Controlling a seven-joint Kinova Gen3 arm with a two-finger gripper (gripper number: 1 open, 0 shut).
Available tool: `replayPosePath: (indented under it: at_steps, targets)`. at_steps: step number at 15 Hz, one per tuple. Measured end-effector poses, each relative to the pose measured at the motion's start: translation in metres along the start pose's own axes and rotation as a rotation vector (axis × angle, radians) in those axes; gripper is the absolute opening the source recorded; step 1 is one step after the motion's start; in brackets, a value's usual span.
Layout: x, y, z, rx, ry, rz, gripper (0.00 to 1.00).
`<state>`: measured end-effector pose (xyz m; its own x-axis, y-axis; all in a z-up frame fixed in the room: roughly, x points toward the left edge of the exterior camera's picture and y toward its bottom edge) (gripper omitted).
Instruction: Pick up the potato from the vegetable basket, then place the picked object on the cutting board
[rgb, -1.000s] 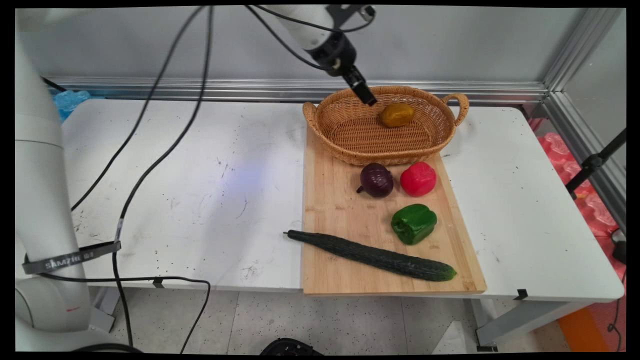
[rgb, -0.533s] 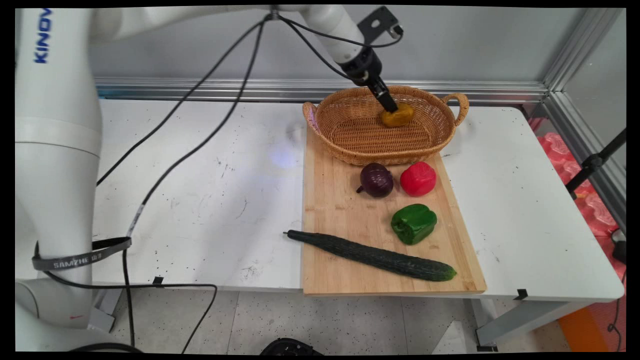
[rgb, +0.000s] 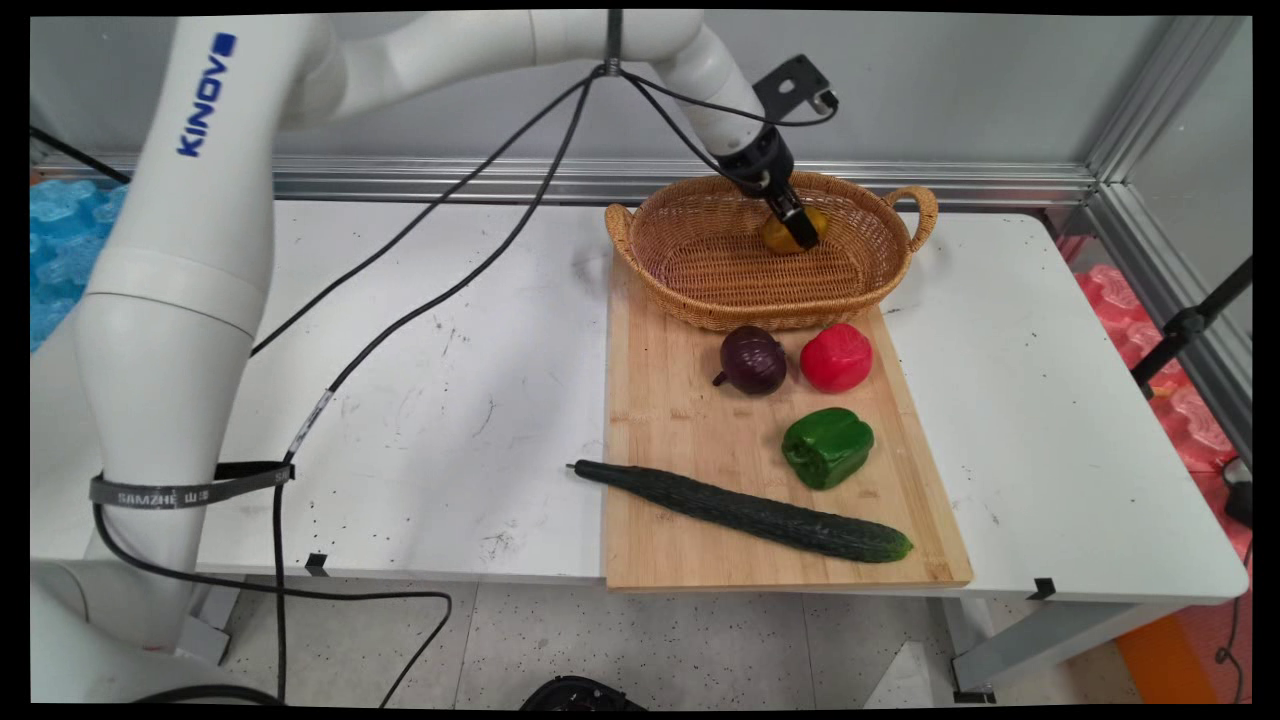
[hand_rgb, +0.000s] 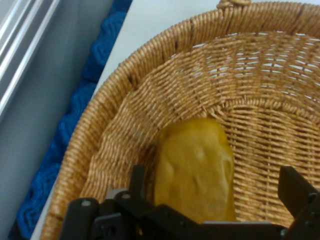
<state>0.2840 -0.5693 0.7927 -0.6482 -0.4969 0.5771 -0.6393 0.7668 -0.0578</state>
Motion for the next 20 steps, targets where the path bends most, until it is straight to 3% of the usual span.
replayPosePath:
  at_steps: [4,5,12,15,20]
  targets:
    - [0.003,-0.004,0.017,-0.007,-0.009,0.0,1.0]
    - [0.003,-0.004,0.019,-0.009,-0.012,0.001,0.0]
    - [0.009,-0.005,0.012,-0.021,-0.014,0.018,0.0]
    - [0.019,-0.003,-0.016,-0.012,0.007,0.015,0.0]
    - [0.023,0.006,-0.087,0.036,0.044,-0.056,0.0]
